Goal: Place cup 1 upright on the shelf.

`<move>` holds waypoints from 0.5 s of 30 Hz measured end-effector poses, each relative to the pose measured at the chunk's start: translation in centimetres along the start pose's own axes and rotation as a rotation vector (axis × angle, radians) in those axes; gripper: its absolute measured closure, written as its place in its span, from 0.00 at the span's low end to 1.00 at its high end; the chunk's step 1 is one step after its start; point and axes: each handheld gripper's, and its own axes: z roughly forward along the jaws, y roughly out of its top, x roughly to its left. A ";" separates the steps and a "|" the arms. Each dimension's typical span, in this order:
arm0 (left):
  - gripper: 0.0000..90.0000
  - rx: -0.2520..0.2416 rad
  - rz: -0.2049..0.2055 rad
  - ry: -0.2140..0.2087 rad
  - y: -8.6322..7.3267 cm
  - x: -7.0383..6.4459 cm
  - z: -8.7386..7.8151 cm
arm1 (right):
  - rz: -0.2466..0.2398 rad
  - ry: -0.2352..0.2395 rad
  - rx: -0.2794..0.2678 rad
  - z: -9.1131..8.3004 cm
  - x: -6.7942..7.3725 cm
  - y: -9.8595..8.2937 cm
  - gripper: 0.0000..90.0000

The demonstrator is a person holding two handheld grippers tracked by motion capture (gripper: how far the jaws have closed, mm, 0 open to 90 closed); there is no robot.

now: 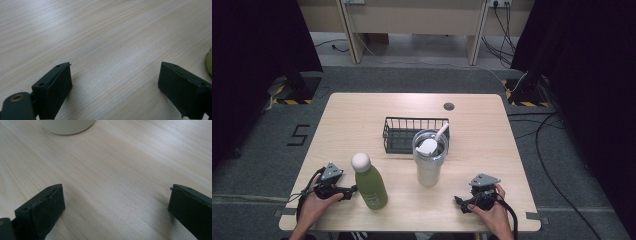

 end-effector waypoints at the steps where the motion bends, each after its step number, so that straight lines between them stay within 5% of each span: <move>1: 0.12 0.000 0.000 0.000 0.0 0.0 0.0 | 0.000 0.000 0.000 0.0 0.0 0.0 0.01; 3: 0.12 0.002 0.000 0.000 0.0 0.0 0.0 | -0.006 0.001 -0.009 -0.1 0.0 0.0 0.06; 4: 0.12 0.002 0.000 -0.001 0.0 0.0 0.0 | -0.015 0.005 -0.032 -0.2 -0.1 0.0 0.17; 10: 0.12 0.001 0.000 0.000 0.0 0.0 0.0 | -0.043 -0.002 -0.067 -0.5 -0.1 0.0 0.18; 15: 0.12 0.000 0.000 0.000 0.0 0.0 0.0 | -0.040 0.021 -0.147 -1.0 0.2 0.4 0.17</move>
